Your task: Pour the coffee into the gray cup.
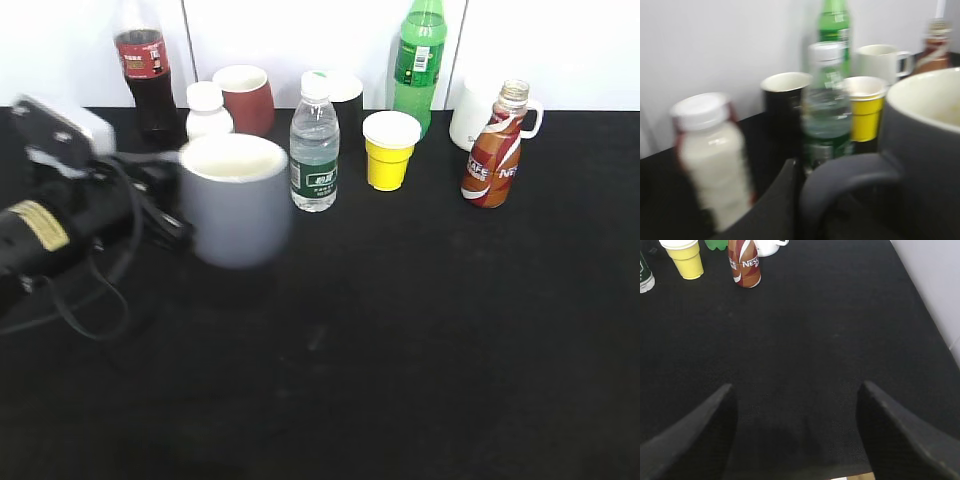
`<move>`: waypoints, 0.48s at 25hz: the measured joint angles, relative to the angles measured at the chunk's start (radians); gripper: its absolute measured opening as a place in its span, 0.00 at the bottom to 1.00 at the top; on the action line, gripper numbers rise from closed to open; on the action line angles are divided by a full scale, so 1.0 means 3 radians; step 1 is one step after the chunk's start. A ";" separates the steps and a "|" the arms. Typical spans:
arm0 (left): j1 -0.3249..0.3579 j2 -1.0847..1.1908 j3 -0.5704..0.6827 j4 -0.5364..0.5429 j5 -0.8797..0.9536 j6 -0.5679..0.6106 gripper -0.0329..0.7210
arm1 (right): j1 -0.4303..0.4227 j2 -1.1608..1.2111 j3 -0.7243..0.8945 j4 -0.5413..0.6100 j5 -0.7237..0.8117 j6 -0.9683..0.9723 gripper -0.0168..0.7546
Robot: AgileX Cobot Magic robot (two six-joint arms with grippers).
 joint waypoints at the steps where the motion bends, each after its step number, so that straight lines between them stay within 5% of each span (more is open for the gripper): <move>1: -0.0074 0.0000 0.0000 -0.0003 -0.0011 0.0000 0.11 | 0.0000 0.0000 0.0000 0.0000 0.0000 0.0000 0.74; 4: -0.0160 0.0000 0.0000 0.0023 -0.0093 0.0000 0.11 | 0.0000 -0.0003 -0.0060 0.0006 -0.0333 0.0000 0.74; 12: -0.0160 0.0000 0.0000 0.0021 -0.0131 0.0000 0.11 | 0.0000 0.1525 0.0333 0.0027 -0.3561 0.0000 0.74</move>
